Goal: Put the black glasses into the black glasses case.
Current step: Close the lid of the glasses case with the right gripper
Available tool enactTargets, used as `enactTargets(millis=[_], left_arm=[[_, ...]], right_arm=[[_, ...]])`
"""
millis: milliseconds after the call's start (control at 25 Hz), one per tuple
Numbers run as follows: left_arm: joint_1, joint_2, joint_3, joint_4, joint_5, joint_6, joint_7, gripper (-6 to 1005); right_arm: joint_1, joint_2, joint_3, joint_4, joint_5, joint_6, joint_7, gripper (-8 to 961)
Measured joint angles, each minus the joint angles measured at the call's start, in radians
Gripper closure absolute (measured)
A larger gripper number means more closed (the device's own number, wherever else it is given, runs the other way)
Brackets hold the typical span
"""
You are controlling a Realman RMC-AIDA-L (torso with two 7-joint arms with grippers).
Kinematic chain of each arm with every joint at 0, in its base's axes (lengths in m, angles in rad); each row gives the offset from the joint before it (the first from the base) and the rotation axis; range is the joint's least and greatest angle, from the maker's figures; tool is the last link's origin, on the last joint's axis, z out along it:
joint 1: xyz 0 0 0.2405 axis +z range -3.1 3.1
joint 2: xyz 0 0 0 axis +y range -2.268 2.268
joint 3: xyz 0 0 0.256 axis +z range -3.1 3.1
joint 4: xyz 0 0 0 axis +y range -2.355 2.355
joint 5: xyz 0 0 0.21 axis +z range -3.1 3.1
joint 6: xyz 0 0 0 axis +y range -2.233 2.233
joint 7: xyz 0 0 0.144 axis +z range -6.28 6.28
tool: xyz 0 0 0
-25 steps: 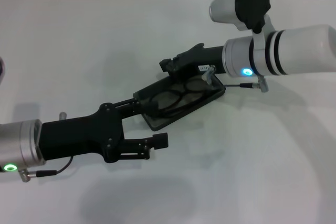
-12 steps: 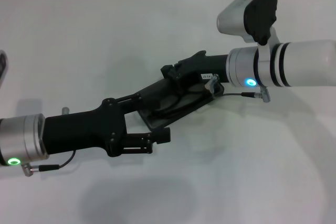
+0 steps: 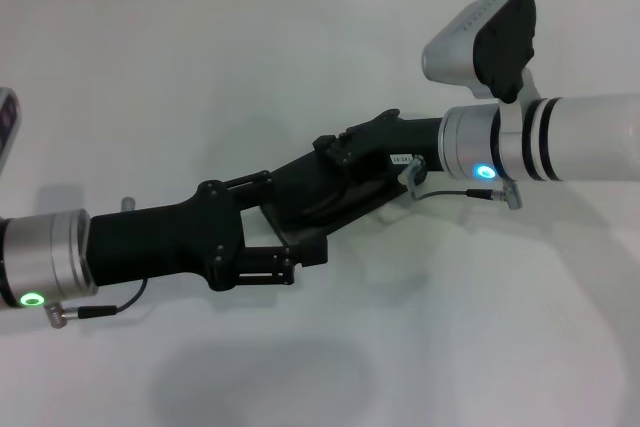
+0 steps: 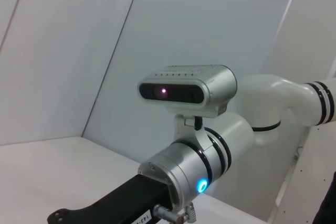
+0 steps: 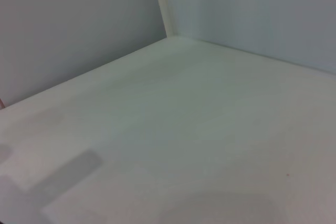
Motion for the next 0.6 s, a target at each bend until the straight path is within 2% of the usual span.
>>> enactTargets(millis=[320,600], left_arm=[[-0.002,0.0,0.0,0.0,-0.001,0.0,0.0,107],[-0.004,0.0,0.0,0.0,-0.009,0.001,-0.001,108]], right_arm=[[-0.044,0.0,-0.005,0.003,0.114,-0.012,-0.118,953],[-0.071,0.0,-0.005,-0.002,0.118,-0.014,-0.137,950]])
